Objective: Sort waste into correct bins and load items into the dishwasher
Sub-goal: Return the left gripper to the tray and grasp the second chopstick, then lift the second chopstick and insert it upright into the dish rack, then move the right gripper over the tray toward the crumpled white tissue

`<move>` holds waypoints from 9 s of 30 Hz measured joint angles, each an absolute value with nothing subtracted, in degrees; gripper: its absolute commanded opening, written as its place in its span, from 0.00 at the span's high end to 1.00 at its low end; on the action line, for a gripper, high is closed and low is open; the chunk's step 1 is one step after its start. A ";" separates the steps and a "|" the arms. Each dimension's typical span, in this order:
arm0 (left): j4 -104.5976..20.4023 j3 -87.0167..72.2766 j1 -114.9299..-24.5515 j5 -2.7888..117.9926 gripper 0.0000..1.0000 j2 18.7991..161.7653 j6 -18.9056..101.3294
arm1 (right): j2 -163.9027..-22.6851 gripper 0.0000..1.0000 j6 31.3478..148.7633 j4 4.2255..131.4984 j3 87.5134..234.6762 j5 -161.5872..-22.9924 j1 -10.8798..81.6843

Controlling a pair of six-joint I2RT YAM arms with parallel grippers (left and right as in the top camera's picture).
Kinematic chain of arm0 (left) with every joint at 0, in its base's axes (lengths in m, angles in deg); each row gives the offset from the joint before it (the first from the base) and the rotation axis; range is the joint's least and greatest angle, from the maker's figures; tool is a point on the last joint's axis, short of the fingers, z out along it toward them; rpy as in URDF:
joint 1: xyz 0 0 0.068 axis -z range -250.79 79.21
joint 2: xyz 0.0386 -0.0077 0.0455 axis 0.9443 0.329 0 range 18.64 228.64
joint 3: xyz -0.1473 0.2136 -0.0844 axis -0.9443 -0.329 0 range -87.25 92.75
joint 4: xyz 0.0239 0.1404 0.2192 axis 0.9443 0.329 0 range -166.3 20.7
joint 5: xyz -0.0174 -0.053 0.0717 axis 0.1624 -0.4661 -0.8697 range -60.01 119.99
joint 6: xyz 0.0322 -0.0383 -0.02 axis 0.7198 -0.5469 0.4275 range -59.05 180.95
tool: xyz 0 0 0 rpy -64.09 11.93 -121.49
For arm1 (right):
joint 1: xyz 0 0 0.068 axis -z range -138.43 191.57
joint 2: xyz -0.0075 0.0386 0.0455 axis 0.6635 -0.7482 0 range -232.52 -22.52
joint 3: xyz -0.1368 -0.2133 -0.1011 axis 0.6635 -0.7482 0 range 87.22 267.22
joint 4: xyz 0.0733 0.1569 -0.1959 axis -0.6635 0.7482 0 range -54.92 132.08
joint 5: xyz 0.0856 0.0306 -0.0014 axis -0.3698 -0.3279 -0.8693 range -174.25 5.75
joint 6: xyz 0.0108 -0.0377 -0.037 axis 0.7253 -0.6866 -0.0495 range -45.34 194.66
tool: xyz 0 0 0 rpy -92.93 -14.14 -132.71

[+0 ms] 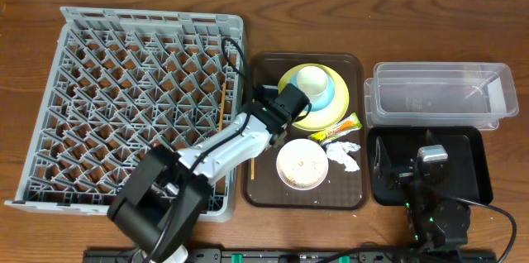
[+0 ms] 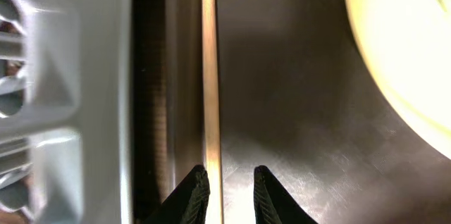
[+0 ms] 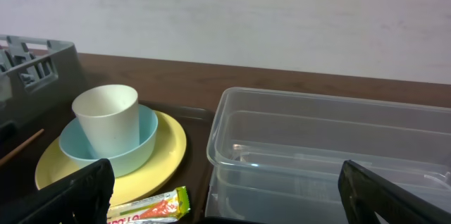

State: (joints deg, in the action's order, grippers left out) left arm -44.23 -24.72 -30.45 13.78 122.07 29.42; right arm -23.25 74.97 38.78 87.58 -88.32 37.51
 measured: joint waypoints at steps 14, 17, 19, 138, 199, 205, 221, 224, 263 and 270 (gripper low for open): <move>-45.37 -24.75 -30.45 13.54 0.76 125.15 29.25 | -23.25 0.01 74.97 38.78 87.58 -88.32 37.51; -45.76 -24.88 -30.45 13.54 0.76 125.20 28.66 | -23.25 0.01 74.97 38.78 87.58 -88.32 37.51; -46.28 -25.21 -30.45 13.54 0.76 125.20 28.15 | -23.25 0.01 74.97 38.78 87.58 -88.32 37.51; -49.06 -29.88 -40.92 13.08 0.92 96.52 48.98 | -23.25 0.01 74.97 38.78 87.58 -88.32 37.51; -32.62 -29.88 -49.29 28.36 0.08 82.88 41.66 | -23.25 0.01 74.97 38.78 87.58 -88.32 37.51; -32.64 -29.88 -49.29 28.36 0.08 82.88 41.66 | -23.25 0.01 74.97 38.78 87.58 -88.32 37.51; -32.62 -29.88 -49.29 28.36 0.07 82.88 41.66 | -23.25 0.01 90.10 37.54 87.58 -95.71 37.51; -32.60 -29.88 -49.29 28.36 0.07 82.88 41.66 | -23.28 0.01 98.27 34.93 87.58 -99.49 37.51; -32.60 -29.86 -49.25 28.38 0.07 82.93 41.66 | -75.25 0.53 95.65 97.18 152.08 -113.57 37.51; -32.60 -29.86 -49.25 28.38 0.07 82.93 41.66 | -78.11 0.57 96.37 102.19 150.79 -106.40 36.53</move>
